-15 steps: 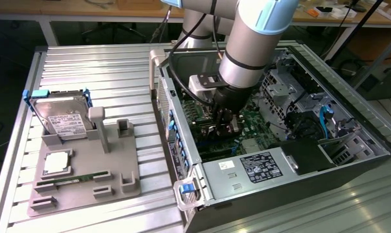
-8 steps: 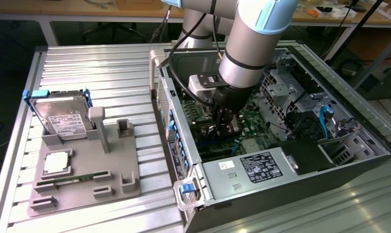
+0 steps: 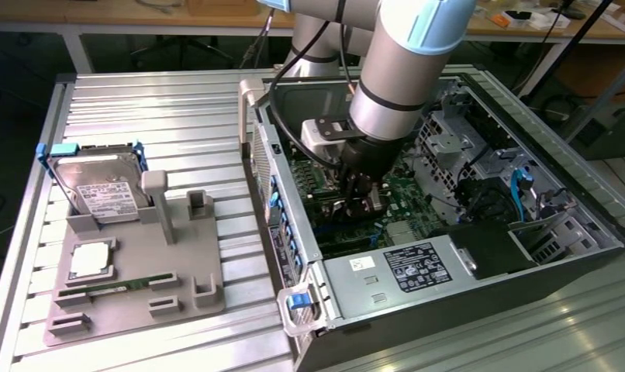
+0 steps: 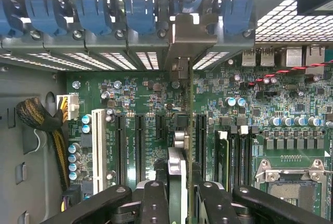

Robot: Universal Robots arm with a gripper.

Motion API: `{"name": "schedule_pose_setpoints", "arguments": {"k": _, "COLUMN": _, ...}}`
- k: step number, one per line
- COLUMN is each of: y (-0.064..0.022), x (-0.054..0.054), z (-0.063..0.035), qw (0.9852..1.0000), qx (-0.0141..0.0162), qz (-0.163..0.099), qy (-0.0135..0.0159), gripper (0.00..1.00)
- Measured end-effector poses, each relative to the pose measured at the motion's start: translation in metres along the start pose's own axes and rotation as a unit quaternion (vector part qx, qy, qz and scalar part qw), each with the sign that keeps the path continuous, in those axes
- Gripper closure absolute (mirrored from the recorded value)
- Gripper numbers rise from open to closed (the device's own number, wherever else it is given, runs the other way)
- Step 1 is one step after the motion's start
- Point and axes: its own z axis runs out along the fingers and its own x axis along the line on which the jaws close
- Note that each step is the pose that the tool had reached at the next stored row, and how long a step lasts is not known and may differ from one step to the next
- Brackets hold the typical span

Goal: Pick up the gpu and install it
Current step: 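Insert the gpu into the slot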

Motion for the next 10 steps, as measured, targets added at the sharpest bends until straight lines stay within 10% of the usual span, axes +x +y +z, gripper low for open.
{"name": "schedule_pose_setpoints", "arguments": {"k": 10, "y": 0.0000, "x": -0.0001, "z": 0.0001, "qw": 1.0000, "qx": 0.0001, "qz": 0.000, "qy": -0.0001, "gripper": 0.73}}
